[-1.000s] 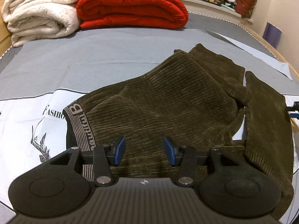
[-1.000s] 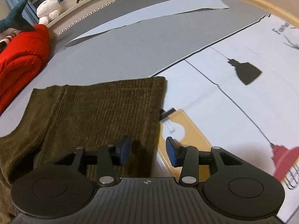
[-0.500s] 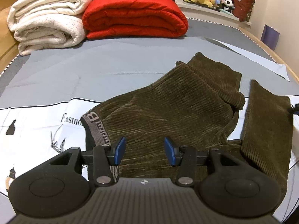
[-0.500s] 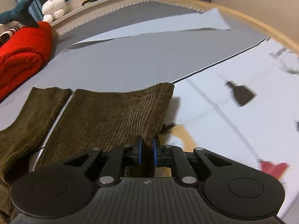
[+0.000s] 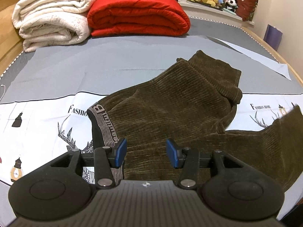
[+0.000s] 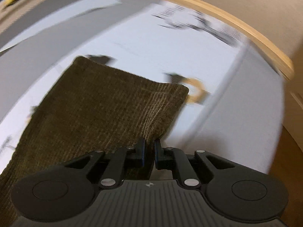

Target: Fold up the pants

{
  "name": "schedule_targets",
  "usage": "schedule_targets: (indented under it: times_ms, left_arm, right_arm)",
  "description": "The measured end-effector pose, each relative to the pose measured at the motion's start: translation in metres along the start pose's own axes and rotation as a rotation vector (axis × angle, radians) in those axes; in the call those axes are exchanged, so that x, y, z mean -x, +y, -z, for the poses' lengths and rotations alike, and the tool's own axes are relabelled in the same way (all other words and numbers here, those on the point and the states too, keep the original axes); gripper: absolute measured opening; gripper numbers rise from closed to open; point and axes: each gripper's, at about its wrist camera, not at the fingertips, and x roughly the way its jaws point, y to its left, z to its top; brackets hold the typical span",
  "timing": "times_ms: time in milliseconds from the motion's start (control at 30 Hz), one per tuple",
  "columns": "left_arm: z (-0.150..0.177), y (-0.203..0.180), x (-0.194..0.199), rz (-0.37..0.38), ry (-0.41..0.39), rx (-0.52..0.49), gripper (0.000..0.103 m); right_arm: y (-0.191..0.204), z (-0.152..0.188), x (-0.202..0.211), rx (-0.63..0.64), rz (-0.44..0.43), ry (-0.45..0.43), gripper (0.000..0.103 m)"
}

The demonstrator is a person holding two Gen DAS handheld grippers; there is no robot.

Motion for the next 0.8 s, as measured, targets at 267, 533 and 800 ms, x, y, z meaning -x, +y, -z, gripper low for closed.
schedule_targets:
  times_ms: [267, 533, 800]
  left_arm:
    - [-0.007, 0.003, -0.005, -0.005, 0.022, 0.021, 0.055]
    - [-0.003, 0.013, -0.012, 0.033, 0.063, 0.065, 0.057]
    - [0.007, 0.049, -0.018, 0.099, 0.132, 0.181, 0.057]
  right_arm:
    - [-0.042, 0.012, -0.001, -0.094, 0.171, 0.068, 0.007]
    - [-0.043, 0.005, 0.003, -0.137, 0.162, 0.024, 0.015]
    - [-0.018, -0.008, 0.072, -0.061, 0.152, -0.272, 0.054]
